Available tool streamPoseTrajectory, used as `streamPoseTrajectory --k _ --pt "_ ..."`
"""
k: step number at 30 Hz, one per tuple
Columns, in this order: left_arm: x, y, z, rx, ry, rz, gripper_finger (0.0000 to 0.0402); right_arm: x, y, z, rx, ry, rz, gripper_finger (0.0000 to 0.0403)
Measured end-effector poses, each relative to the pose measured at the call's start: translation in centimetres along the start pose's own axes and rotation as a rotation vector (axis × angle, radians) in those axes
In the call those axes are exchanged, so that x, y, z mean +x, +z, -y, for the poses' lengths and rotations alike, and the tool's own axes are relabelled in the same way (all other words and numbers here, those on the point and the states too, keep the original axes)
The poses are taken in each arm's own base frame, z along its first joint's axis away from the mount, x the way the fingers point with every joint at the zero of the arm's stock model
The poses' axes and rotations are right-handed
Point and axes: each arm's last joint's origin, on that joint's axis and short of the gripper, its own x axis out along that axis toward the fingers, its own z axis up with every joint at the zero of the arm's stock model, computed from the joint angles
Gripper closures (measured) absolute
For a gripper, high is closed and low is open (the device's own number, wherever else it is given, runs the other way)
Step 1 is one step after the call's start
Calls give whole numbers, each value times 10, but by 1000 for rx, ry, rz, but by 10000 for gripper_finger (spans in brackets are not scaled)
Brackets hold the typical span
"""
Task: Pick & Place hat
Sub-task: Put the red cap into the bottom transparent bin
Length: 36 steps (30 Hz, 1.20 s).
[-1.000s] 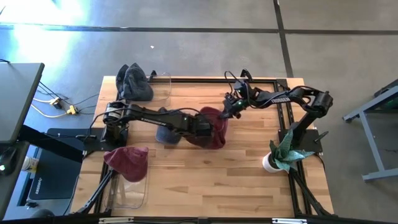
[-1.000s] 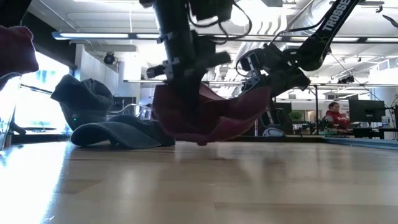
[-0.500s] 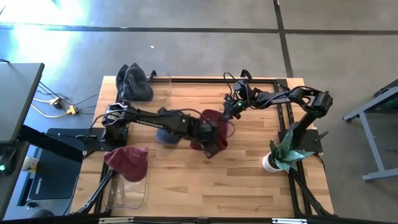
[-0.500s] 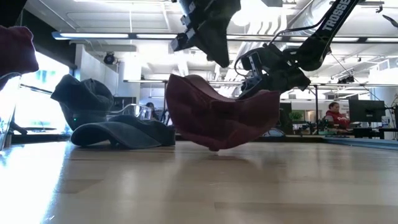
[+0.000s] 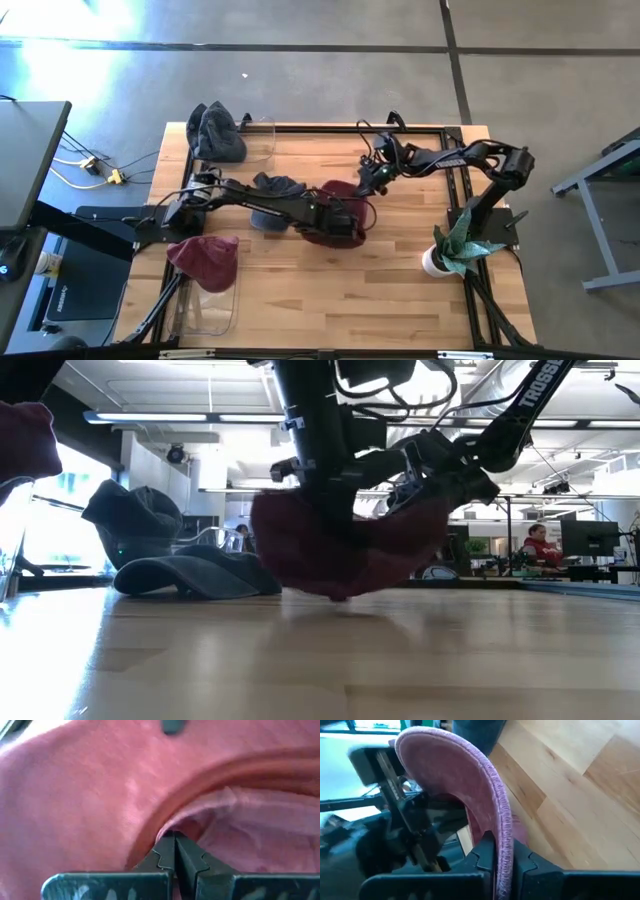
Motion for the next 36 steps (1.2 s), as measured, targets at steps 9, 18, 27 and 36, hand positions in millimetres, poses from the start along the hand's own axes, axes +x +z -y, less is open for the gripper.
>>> streamPoseTrajectory --k 9,18,27,36 --pt "-34 16 3 73 -264 -188 401 4 -9 5 44 -27 -78 392" --pt "-108 43 8 159 -436 -112 401 13 -3 32 69 -106 -57 375" --pt "-128 33 1 256 -387 -204 401 -14 18 36 -41 -65 74 262" --pt "-142 2 21 396 -381 -248 401 -53 -4 -39 -398 -102 285 262"
